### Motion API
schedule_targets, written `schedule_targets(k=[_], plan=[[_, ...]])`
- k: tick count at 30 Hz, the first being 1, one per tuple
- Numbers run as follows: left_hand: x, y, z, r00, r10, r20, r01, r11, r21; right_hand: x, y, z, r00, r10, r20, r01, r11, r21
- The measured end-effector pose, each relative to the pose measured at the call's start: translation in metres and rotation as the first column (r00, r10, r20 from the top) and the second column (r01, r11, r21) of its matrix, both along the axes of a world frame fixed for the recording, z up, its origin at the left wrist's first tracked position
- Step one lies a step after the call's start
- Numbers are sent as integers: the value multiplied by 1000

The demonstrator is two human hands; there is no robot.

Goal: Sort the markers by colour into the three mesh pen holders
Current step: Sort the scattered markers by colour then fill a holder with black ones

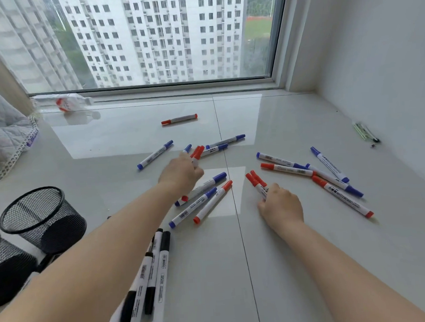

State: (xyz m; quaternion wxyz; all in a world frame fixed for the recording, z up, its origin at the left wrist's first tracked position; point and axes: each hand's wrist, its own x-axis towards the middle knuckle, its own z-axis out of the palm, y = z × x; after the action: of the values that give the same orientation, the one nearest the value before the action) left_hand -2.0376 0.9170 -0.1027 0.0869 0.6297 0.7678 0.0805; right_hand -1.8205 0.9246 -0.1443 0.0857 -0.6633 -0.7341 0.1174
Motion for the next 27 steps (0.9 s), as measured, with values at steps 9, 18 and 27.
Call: schedule_targets(k=[9, 18, 27], plan=[[10, -19, 3, 835, -506, -215, 438, 849, -297, 26, -13, 1, 988, 6, -151, -23, 994, -111], [45, -14, 1, 728, -600, -331, 480, 791, -379, 39, -19, 3, 965, -33, -260, -6, 989, -146], [72, 3, -3, 943, -331, -29, 332, 939, 92, 74, 7, 11, 937, -169, -305, 133, 982, -137]])
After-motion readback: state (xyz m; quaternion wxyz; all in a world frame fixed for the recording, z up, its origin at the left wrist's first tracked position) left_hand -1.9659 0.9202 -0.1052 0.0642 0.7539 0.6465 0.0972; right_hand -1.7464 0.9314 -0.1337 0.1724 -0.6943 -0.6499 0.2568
